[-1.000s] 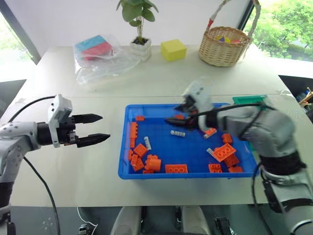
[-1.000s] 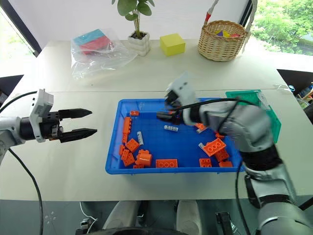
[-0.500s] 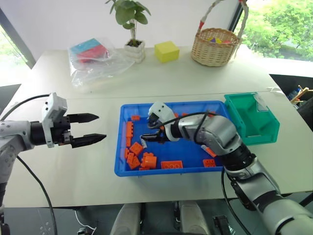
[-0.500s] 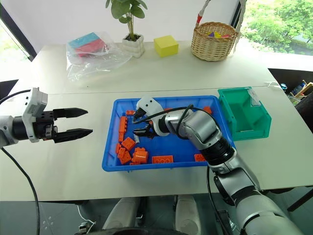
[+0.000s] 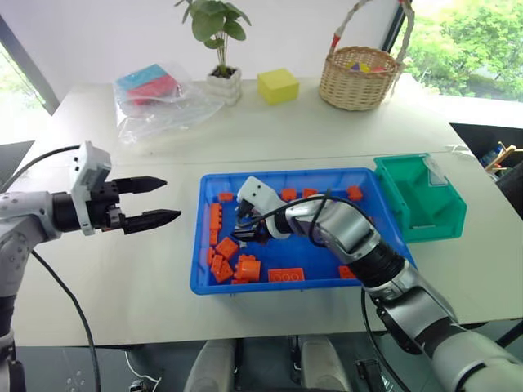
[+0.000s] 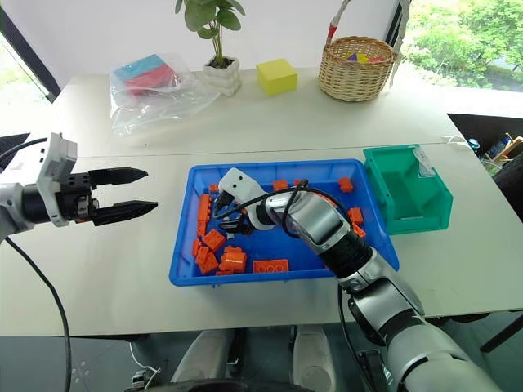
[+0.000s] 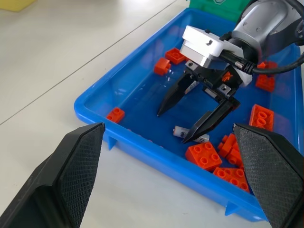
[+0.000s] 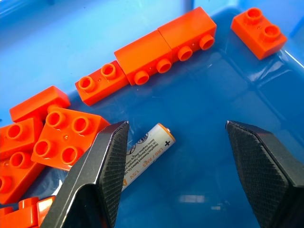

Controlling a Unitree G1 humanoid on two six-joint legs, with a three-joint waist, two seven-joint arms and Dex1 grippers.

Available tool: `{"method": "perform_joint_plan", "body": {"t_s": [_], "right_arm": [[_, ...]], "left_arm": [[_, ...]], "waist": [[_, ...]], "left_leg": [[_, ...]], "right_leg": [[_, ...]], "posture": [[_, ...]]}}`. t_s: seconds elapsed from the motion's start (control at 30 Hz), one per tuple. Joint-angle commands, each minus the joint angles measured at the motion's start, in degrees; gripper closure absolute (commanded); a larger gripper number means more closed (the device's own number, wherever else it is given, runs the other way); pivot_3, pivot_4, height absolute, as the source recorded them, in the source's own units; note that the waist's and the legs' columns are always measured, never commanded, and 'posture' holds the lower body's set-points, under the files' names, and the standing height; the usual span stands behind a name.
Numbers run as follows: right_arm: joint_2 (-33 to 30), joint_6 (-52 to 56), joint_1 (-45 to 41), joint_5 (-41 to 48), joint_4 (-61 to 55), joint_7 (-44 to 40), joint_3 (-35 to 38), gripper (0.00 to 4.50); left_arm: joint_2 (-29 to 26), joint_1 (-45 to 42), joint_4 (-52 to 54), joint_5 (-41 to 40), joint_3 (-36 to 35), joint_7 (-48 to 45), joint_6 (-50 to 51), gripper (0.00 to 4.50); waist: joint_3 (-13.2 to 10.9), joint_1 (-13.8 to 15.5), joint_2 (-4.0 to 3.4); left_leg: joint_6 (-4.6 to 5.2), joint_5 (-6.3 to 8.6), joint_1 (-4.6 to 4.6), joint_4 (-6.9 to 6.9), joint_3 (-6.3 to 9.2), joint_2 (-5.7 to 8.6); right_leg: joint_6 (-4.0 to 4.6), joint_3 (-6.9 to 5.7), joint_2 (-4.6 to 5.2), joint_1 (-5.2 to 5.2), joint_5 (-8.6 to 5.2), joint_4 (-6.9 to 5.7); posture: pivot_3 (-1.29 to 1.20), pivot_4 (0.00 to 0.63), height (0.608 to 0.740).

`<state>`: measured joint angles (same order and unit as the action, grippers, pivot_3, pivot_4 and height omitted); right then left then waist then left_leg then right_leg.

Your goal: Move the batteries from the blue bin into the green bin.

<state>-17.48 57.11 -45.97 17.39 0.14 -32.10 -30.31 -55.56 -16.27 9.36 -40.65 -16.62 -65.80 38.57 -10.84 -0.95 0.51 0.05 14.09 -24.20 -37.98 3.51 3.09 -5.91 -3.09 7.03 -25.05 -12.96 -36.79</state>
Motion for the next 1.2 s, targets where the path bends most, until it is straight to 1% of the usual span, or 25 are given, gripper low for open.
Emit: {"method": "perform_joint_plan", "body": {"t_s": [0.03,0.23,0.43,0.57,0.67,0.7,0.73,0.9,1.03,1.2], "right_arm": [[-0.9,0.7,0.7,-1.4,-2.5,-0.6,0.9,1.2],[-2.7,4.6,2.3,-1.0,-8.8,-0.9,2.2,1.2],[-2.1,11.1,6.0,0.3,-15.5,0.1,2.0,1.2],[-1.5,13.3,6.7,0.3,-16.8,1.2,2.9,1.2],[-1.4,13.0,7.0,0.2,-16.0,1.1,3.4,1.2],[-1.4,12.4,7.1,0.0,-15.4,1.1,3.3,1.71],[-1.6,12.0,7.2,-0.2,-15.0,1.0,3.4,2.01],[-1.9,7.9,7.3,-2.4,-10.7,1.7,3.3,4.41],[-3.7,7.6,6.4,-1.3,-11.6,-0.5,4.8,4.43],[-5.0,10.8,3.8,2.3,-14.8,-2.4,11.9,4.43]], "left_arm": [[-0.3,-1.1,-0.3,-0.4,-1.0,0.0,-0.2,0.0],[0.2,-1.8,-1.4,0.6,0.1,-0.5,-1.6,0.0],[1.0,-3.6,-3.3,1.9,2.1,-1.5,-3.5,0.0],[1.4,-4.8,-4.5,2.8,3.1,-2.2,-4.5,0.0],[1.5,-5.6,-5.6,3.5,3.8,-2.8,-5.4,0.0],[1.6,-5.8,-5.9,3.7,4.0,-3.0,-5.7,0.0],[1.6,-6.1,-6.0,3.8,4.1,-3.0,-5.7,0.0],[2.0,-7.1,-6.3,4.1,4.3,-3.2,-5.6,0.0],[1.3,-7.1,-5.8,3.5,4.8,-4.7,-4.4,0.0],[0.6,-6.5,-4.1,2.5,4.9,-7.0,-3.2,0.0]], "waist": [[0.0,0.0,0.0],[0.0,0.0,0.0],[0.0,0.0,0.01],[0.0,0.0,0.02],[0.0,0.0,0.02],[0.0,0.0,0.02],[0.0,0.0,0.02],[0.0,0.0,0.03],[0.0,0.0,0.03],[0.0,0.1,0.03]], "left_leg": [[0.0,0.0,0.0,0.0,0.0,0.0],[0.0,0.0,0.0,0.0,0.0,0.0],[0.0,0.0,0.0,0.0,-0.01,0.0],[0.0,0.0,0.01,-0.01,-0.01,0.0],[0.0,0.0,0.02,-0.02,-0.01,0.0],[0.0,0.0,0.02,-0.02,-0.01,0.0],[0.0,0.0,0.02,-0.02,-0.01,0.0],[0.0,0.0,0.03,-0.02,-0.01,0.0],[0.0,0.0,0.04,-0.02,-0.02,0.0],[0.0,0.0,0.03,-0.03,-0.02,0.0]], "right_leg": [[0.0,0.0,0.0,-0.01,0.0,-0.02],[0.01,0.02,0.0,-0.05,0.0,-0.09],[0.01,0.04,0.01,-0.08,-0.01,-0.18],[0.01,0.04,0.0,-0.09,-0.01,-0.21],[0.01,0.04,0.01,-0.09,-0.01,-0.21],[0.01,0.05,0.01,-0.09,-0.01,-0.21],[0.01,0.04,0.0,-0.08,-0.01,-0.21],[0.01,0.04,0.0,-0.08,-0.01,-0.21],[0.01,0.04,0.0,-0.06,-0.01,-0.21],[0.01,0.04,0.0,-0.06,-0.01,-0.21]], "posture": [[0.0,0.15,0.702],[0.0,0.15,0.702],[0.0,0.15,0.702],[0.0,0.15,0.702],[0.0,0.15,0.702],[0.0,0.15,0.702],[0.0,0.15,0.702],[0.0,0.15,0.702],[0.0,0.15,0.702],[0.0,0.15,0.702]]}}
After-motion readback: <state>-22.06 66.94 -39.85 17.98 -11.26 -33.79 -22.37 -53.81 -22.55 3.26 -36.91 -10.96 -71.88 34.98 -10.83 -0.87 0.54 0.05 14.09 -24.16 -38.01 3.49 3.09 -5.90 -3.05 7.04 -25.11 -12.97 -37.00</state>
